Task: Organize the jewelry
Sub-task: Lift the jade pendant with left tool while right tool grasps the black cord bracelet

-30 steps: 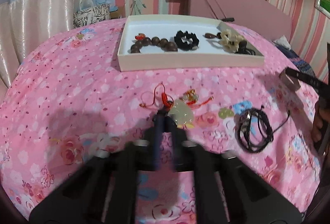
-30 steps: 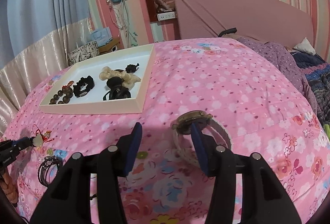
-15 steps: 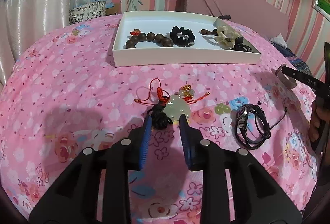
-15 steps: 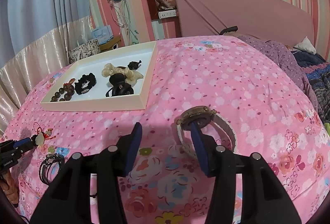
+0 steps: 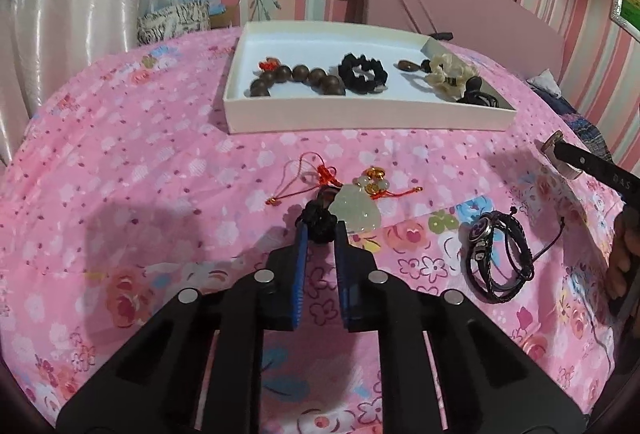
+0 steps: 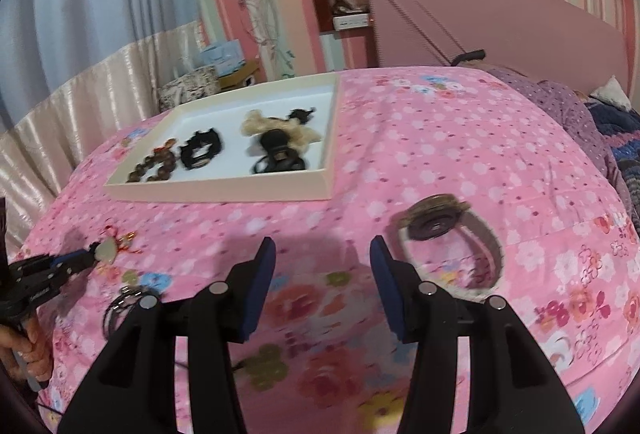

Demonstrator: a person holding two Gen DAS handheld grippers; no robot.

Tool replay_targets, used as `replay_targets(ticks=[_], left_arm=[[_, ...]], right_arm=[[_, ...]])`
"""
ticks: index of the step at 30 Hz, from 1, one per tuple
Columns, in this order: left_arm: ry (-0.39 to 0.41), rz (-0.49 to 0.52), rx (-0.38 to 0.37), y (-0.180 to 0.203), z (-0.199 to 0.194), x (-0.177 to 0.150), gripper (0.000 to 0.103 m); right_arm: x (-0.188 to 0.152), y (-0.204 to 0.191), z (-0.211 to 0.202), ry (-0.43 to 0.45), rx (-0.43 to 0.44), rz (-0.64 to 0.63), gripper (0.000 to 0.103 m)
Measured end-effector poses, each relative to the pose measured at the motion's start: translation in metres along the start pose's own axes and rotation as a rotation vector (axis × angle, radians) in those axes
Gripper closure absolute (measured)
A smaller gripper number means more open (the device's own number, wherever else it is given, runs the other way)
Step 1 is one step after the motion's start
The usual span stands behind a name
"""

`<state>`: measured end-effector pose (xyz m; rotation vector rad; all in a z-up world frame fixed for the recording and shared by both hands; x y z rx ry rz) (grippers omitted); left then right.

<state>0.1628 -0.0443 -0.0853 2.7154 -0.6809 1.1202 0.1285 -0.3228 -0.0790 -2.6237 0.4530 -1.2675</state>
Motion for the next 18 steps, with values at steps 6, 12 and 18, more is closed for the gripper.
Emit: replay_targets(ticks=[6,12,18], left_arm=[[0.033,-0.003,0.003,-0.007,-0.019,-0.005,0.092],[0.070,-0.026,0.019,-0.021,-0.037,-0.009,0.093],[0.080,-0.052,0.041,-0.037,-0.043,-0.012,0.093]], right_arm=[[-0.019,-0.031,-0.007,-0.030,0.025,-0.036,0.053],[-0.049,-0.076,-0.001,-0.088,0.054,-0.111,0.053],[-0.065,-0.099,0.013,-0.146,0.029,-0.173,0.056]])
Point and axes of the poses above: each gripper's, at about its wrist camera, not at the fingertips, and z roughly the way its jaws point, y to its right, x to its top, the point moved 4 cm from there along z, roughly the way its jaws point, and after that the axes turned 10 degrees about z, right-handed, at the moved point
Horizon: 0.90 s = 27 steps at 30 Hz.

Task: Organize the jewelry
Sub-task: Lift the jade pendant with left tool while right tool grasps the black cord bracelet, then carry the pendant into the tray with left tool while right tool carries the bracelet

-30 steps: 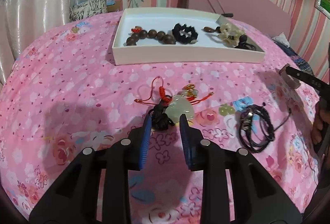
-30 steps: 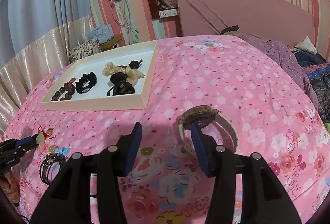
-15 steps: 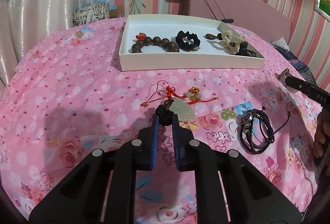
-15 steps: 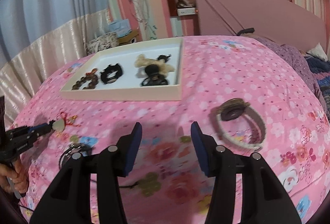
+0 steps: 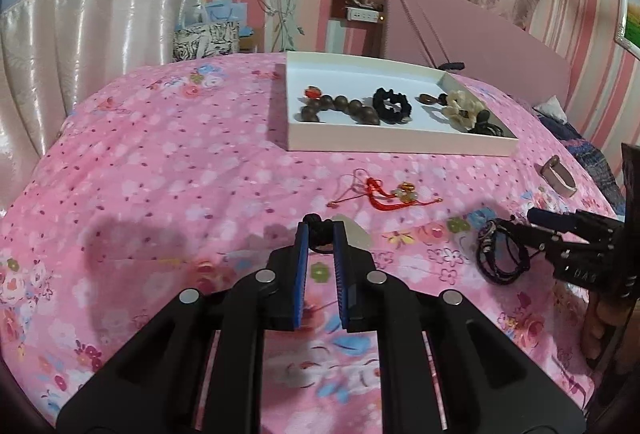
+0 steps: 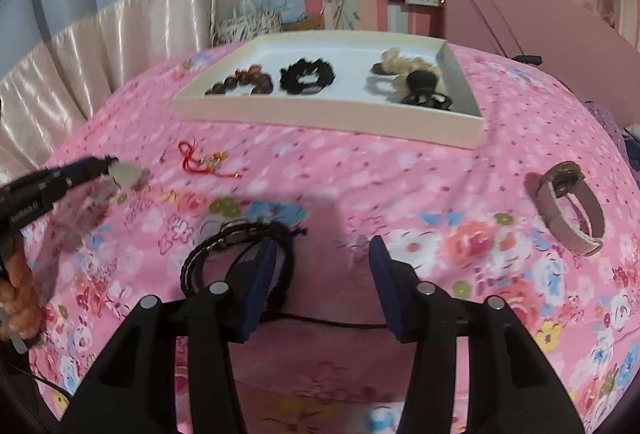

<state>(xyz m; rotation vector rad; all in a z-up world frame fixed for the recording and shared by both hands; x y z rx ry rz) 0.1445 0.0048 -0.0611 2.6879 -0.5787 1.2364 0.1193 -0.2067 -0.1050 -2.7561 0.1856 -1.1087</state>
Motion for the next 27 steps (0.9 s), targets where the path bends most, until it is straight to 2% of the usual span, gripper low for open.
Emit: replay_targets(ticks=[1,4,5,6,8,11,18,22,27], left_arm=[[0.001,-0.005,0.002,-0.002,0.000,0.000,0.093],[0.003,-0.015,-0.001,-0.005,0.000,0.001,0.093],[0.006,-0.017,-0.001,-0.006,0.000,0.002,0.093],[0.007,-0.015,-0.004,-0.005,0.000,0.003,0.093],[0.019,-0.003,-0.005,-0.004,-0.003,0.010,0.093],[0.050,0.012,-0.001,-0.003,-0.013,0.025,0.093],[0.138,0.069,0.017,0.003,-0.036,0.076,0.093],[0.155,0.068,0.008,0.006,-0.031,0.104,0.093],[0.174,0.061,-0.004,0.010,-0.016,0.146,0.093]], right_arm=[[-0.001,-0.003,0.003,-0.016,-0.007,-0.011,0.058],[-0.003,-0.009,0.014,-0.058,-0.004,-0.045,0.078],[-0.002,-0.010,0.015,-0.060,0.000,-0.052,0.096],[0.000,-0.010,0.016,-0.066,0.006,-0.060,0.098],[0.007,-0.009,0.011,-0.051,0.017,-0.051,0.098],[0.026,-0.005,-0.006,0.019,0.024,-0.017,0.098],[0.082,0.005,-0.049,0.150,0.048,0.023,0.098],[0.114,0.011,-0.056,0.199,0.059,0.058,0.098],[0.148,0.004,-0.052,0.220,0.095,0.076,0.098]])
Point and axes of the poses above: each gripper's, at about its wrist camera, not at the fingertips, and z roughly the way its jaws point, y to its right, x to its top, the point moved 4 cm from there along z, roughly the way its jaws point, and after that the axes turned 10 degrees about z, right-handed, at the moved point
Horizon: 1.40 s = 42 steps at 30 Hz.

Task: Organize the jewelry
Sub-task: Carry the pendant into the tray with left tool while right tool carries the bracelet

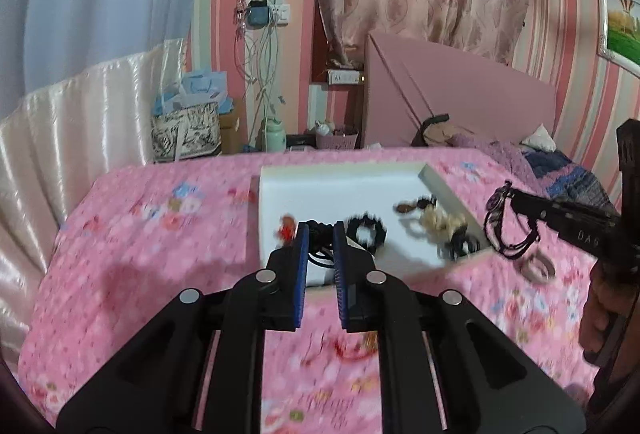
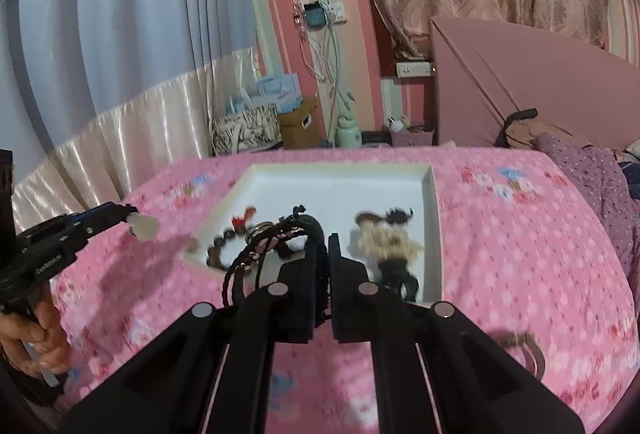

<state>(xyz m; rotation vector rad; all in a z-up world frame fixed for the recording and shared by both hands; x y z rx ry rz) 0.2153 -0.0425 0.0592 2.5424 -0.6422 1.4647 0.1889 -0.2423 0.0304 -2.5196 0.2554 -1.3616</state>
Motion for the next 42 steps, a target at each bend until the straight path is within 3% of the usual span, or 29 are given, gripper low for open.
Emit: replay_targets(ticks=[8,16,22,28,37,42], left_arm=[[0.000,-0.022,0.038,-0.013,0.057,0.052,0.093],[-0.066,-0.060,0.032,-0.022,0.140,0.062,0.093],[-0.153,-0.078,0.014,-0.018,0.209,0.040,0.093],[-0.239,-0.104,-0.024,-0.019,0.237,0.016,0.093],[-0.315,-0.062,0.008,-0.017,0.244,0.002,0.093],[-0.324,-0.048,0.027,-0.013,0.243,0.003,0.092]], right_arm=[[0.053,-0.015,0.030,0.028,0.020,-0.005,0.098],[0.090,-0.005,0.097,-0.008,0.028,0.040,0.098],[0.075,0.007,0.167,-0.102,-0.007,0.049,0.098],[0.049,0.015,0.216,-0.222,-0.078,0.045,0.098],[0.030,0.017,0.233,-0.298,-0.198,0.010,0.097],[0.027,0.016,0.234,-0.322,-0.222,-0.015,0.095]])
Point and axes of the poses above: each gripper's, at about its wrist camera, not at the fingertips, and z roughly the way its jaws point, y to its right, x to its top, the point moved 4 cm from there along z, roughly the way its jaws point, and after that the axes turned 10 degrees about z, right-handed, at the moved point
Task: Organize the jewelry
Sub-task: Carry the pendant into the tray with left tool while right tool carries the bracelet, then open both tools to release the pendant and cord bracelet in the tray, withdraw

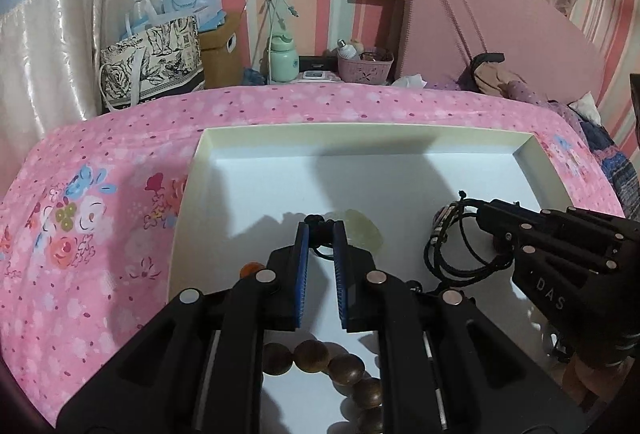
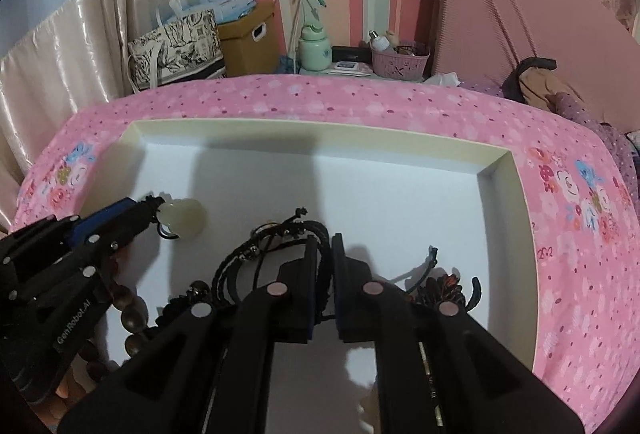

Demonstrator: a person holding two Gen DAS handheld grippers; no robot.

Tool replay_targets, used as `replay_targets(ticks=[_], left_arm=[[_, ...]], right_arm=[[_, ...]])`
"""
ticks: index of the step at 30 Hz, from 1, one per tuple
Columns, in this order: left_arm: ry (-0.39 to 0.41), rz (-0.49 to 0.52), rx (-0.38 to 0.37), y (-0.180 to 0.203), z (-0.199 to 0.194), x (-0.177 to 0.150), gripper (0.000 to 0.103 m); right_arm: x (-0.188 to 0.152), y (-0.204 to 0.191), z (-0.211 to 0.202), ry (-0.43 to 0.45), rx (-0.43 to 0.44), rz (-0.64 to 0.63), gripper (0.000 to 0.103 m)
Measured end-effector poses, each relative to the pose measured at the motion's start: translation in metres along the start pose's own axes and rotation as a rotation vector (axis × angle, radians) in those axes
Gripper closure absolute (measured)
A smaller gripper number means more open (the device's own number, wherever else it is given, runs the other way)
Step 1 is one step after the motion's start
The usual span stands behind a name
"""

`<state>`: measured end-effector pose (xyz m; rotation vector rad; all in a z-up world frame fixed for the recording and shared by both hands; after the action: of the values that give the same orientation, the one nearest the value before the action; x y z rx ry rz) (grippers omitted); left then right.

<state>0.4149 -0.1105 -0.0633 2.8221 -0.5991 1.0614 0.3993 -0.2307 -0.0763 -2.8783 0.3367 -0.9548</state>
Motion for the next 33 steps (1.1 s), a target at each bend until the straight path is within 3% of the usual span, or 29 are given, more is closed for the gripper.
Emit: replay_targets(ticks=[2,4,6,7,8,11,15,19,25,27,30,33], left_arm=[[0.003,-0.001,0.013,0.001,-0.001,0.001,0.091],[0.005,-0.003,0.027,0.002,-0.001,0.004,0.079],[0.012,-0.016,0.028,-0.002,-0.002,0.004,0.069],[0.014,-0.026,0.025,-0.004,-0.003,0.004,0.061],[0.017,-0.038,0.020,-0.007,-0.003,0.005,0.060],[0.027,-0.069,0.005,-0.015,-0.008,0.005,0.060],[0.107,-0.104,0.012,-0.026,-0.042,0.020,0.059],[0.206,-0.103,0.044,-0.032,-0.092,0.029,0.044],[0.311,-0.114,0.019,-0.019,-0.164,0.015,0.044],[0.355,-0.090,0.066,-0.014,-0.186,0.008,0.044],[0.339,-0.056,0.110,-0.015,-0.196,-0.011,0.044],[0.291,-0.036,0.114,-0.020,-0.197,-0.048,0.044]], right_arm=[[0.000,0.000,-0.001,0.001,0.004,0.001,0.095],[0.000,0.002,-0.002,0.001,0.012,0.006,0.093],[0.002,0.004,-0.004,0.009,0.030,0.018,0.065],[0.003,0.005,-0.007,0.021,0.042,0.025,0.059],[0.004,0.006,-0.010,0.029,0.049,0.026,0.058],[0.009,0.015,-0.021,0.049,0.073,0.049,0.058],[0.020,0.030,-0.054,0.124,0.091,0.089,0.058],[0.024,0.038,-0.119,0.257,0.120,0.116,0.057],[-0.007,0.039,-0.179,0.328,0.113,0.023,0.056],[-0.024,0.050,-0.195,0.360,0.124,0.036,0.052],[-0.061,0.076,-0.209,0.385,0.180,0.069,0.052],[-0.100,0.110,-0.218,0.384,0.124,0.068,0.051]])
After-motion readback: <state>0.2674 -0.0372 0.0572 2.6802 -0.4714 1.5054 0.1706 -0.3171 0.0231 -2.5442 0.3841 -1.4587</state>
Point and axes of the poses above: each gripper's, at about its wrist camera, not at the fingertips, and z roughly the way its jaws point, y to its right, x to its top, the point moved 4 cm from there along z, roughly the way its jaws point, and after that the axes turned 10 degrees about z, right-handed, at the moved point
